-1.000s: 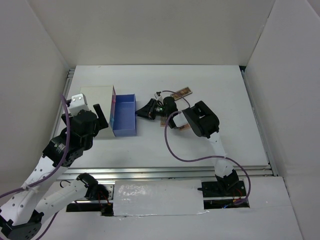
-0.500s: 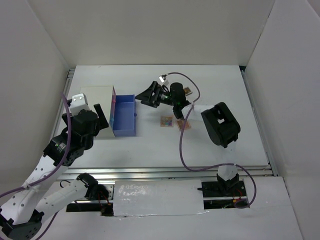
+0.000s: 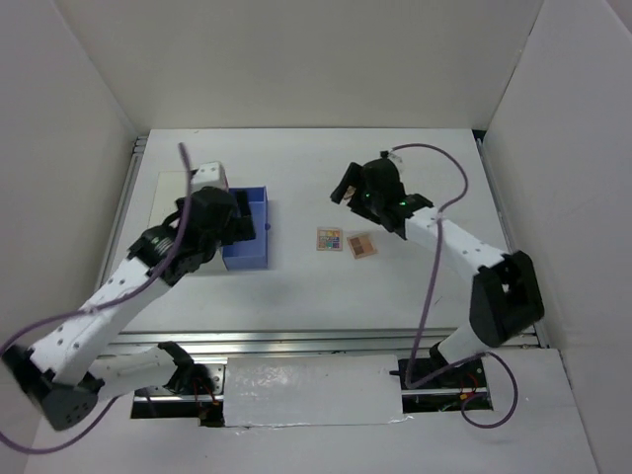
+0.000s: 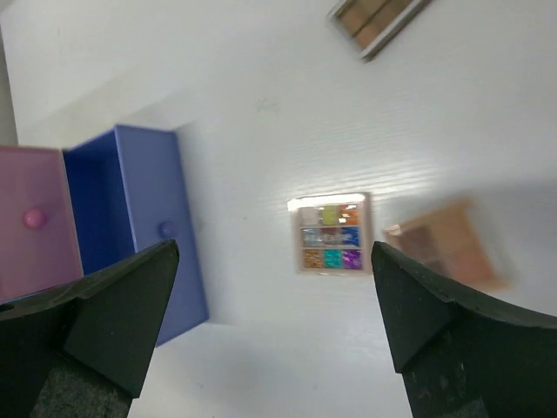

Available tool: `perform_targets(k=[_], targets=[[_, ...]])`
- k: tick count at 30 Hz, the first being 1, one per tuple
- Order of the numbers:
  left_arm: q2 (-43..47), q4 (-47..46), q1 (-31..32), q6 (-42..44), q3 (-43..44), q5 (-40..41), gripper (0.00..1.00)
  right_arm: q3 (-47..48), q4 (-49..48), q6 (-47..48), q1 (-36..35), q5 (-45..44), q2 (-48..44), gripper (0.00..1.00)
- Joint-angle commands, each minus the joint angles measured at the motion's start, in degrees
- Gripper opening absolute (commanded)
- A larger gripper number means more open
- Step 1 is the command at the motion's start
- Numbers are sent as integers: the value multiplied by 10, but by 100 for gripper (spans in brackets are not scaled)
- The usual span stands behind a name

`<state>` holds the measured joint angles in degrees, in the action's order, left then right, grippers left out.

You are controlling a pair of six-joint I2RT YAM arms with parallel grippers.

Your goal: Organize the makeup

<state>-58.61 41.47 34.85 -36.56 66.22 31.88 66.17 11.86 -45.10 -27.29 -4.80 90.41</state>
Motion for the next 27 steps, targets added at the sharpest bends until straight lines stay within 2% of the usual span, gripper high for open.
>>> perform_targets(k=[1,5,8,9,15,20,24,27], targets=[[-128,-41,66,-34,66,-63,99,-17,98,40,14,-150,-139,100],[-284,-68,79,-47,142,-103,99,-48,148,53,49,-195,-261,100],[-388,-102,81,-48,189,-120,99,-69,157,87,68,-196,-355,100],[-447,-103,82,-48,229,-125,99,-70,173,97,75,-195,-390,100],[-626,-77,106,-47,374,-136,100,-73,203,137,80,-134,-460,100],[-676,-72,103,-54,403,-126,99,-92,189,158,79,-28,-475,100],[-710,-47,101,-57,427,-108,99,-90,183,165,78,11,-464,100],[-703,-46,102,-64,408,-87,99,-97,170,166,79,31,-464,100]])
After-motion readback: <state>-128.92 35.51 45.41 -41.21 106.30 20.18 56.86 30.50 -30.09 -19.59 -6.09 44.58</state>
